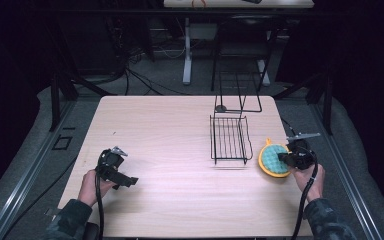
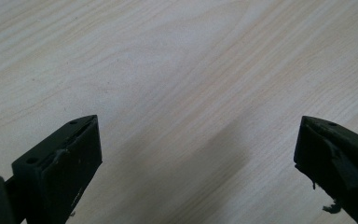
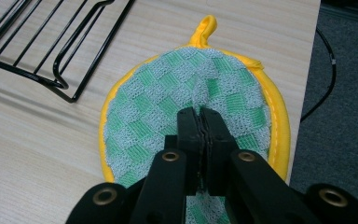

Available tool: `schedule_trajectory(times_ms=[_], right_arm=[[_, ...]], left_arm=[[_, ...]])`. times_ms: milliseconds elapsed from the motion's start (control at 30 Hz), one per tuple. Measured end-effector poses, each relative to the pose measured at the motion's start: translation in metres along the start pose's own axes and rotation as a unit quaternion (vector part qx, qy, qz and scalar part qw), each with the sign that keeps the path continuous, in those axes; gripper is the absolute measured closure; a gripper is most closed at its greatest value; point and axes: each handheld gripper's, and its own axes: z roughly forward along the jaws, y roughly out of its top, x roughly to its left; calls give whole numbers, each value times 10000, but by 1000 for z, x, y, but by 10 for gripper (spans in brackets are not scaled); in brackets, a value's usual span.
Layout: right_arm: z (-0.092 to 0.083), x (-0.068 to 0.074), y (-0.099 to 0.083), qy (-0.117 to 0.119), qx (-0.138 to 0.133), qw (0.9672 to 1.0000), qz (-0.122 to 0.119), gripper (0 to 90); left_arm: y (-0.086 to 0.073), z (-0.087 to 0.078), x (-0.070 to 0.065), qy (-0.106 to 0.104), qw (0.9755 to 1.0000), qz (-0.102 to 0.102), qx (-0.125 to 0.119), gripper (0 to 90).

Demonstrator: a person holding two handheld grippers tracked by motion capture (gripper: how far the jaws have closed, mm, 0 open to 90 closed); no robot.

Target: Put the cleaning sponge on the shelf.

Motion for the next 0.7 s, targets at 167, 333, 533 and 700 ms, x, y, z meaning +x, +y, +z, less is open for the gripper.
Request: schedule_trajectory(times_ms=[167,333,533,700], right_arm=[[-5,0,1,-8,-81,10000,2,878],[-10,1,3,5,-106,9999,-28,877],[-15,0,4,4,-168,9999,-28,876],[-19,0,5,15,-250,9997,-43,875]], left_arm=[[0,0,0,21,10000,-3,-5,8],[0,1,-1,90,9999,27,40,32],[0,0,0,59,10000,-14,-7,20],[0,1,0,159,9999,-9,3,32]])
